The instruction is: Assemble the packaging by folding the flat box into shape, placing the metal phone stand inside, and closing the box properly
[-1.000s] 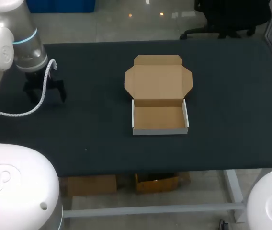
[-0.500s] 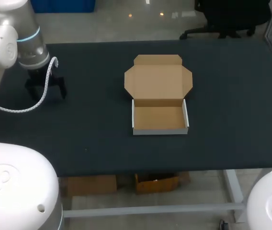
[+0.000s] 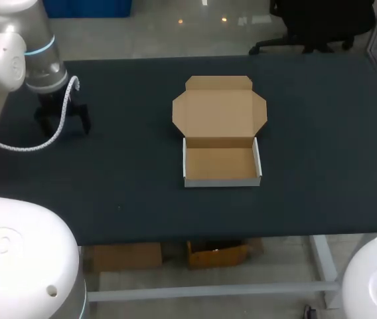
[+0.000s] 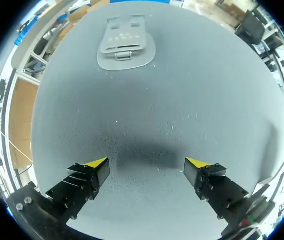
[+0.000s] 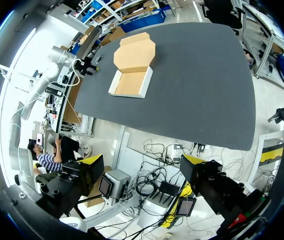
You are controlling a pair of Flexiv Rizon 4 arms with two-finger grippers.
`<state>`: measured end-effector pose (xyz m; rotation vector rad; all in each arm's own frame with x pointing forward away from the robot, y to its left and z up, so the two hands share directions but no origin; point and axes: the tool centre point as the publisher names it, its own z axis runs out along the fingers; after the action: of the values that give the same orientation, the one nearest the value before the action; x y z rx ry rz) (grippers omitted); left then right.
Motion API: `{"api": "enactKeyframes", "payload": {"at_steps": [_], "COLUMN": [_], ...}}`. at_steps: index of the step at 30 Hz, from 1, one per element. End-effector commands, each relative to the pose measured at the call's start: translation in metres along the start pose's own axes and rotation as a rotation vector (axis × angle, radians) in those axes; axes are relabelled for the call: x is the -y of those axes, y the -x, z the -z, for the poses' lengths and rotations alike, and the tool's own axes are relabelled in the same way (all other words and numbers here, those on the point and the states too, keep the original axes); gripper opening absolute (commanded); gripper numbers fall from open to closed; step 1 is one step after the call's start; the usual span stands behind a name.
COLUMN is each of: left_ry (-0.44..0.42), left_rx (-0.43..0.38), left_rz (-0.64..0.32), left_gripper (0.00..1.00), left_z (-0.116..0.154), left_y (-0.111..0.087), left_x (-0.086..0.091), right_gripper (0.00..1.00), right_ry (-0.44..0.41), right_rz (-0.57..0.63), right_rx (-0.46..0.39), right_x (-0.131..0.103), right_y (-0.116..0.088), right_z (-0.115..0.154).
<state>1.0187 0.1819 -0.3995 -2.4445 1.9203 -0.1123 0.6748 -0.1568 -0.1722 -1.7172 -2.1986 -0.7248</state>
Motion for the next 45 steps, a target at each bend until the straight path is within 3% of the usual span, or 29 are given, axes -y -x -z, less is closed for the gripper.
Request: {"api": "enactKeyframes", "payload": {"at_steps": [1, 45], "left_ry": [0.010, 0.007], "left_rx": [0.008, 0.021], "left_rz": [0.001, -0.006], "left_gripper": [1.00, 1.00], "left_z": [-0.002, -0.005], "left_y": [0.000, 0.013], "left_x": [0.009, 0.071], "right_gripper": [1.00, 1.00], "right_ry": [-0.002, -0.002], "right_rz": [0.001, 0.001], "right_rx": [-0.002, -0.002], "right_x": [0.001, 0.001], "right_y": [0.000, 0.000], "right_z": [0.002, 0.002]}}
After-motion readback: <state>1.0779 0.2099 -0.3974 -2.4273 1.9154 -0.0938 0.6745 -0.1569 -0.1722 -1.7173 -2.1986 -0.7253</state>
